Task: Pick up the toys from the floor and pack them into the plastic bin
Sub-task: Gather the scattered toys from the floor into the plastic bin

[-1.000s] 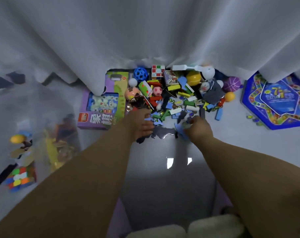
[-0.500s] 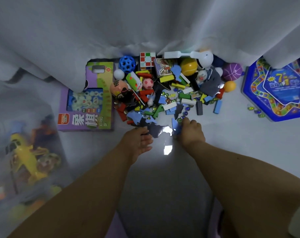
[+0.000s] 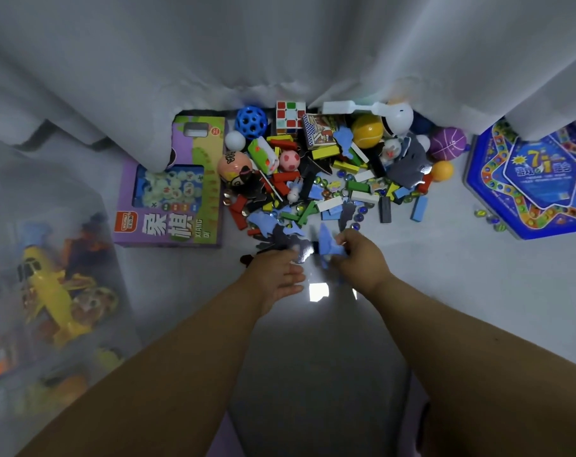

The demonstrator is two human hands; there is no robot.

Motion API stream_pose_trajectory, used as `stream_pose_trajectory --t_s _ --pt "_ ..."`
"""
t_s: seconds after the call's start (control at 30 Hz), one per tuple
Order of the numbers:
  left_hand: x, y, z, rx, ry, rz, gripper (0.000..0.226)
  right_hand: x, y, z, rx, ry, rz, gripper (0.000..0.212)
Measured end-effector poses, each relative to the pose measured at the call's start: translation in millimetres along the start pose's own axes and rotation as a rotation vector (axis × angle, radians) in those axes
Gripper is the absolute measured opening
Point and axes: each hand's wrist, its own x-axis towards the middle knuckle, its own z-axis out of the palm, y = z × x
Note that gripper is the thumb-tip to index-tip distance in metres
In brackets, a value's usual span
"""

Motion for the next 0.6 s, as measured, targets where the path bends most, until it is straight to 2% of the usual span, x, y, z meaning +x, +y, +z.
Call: stream_pose_trajectory --t_s 0.07,0.13,0.23,0.3,0.37,0.4,0.5,0.6 --pt "-0.2 -0.1 3.8 -0.135 -0.136 -0.016 0.032 -6.9 -12.6 11.5 0.060 -0.083 -0.087 0.016" --pt "1.6 -1.6 8.8 -0.293 -0.182 -0.014 0.033 -9.2 -22.7 23.3 -0.018 -0.146 -0.186 0.019" --pt "2.9 -4.0 10.4 -0.421 -0.054 0.030 0.021 -11.8 -28.3 34.8 -0.008 -0.097 -0.294 0.036" --pt "5.1 -5.2 4.5 -0.421 0.015 0.061 0.023 -12.7 -26.0 36.7 0.100 -0.028 -0.276 0.037" --pt "4.7 -4.0 -5.7 -0.348 0.071 0.111 0.022 -7.6 -21.0 34.1 0.126 0.062 -0.230 0.031" --pt "4.2 -3.6 -11.2 -0.305 0.097 0.142 0.019 -3.0 -18.1 31.9 0.059 0.099 -0.216 0.029" --pt "10.1 -2.5 -30.1 -0.141 0.209 0.189 0.022 13.1 -13.6 29.4 -0.305 0.139 -0.226 0.036" --pt "22.6 -6.5 -50.1 0.247 0.426 0.271 0.022 25.1 -16.1 41.0 -0.584 0.117 -0.257 0.046"
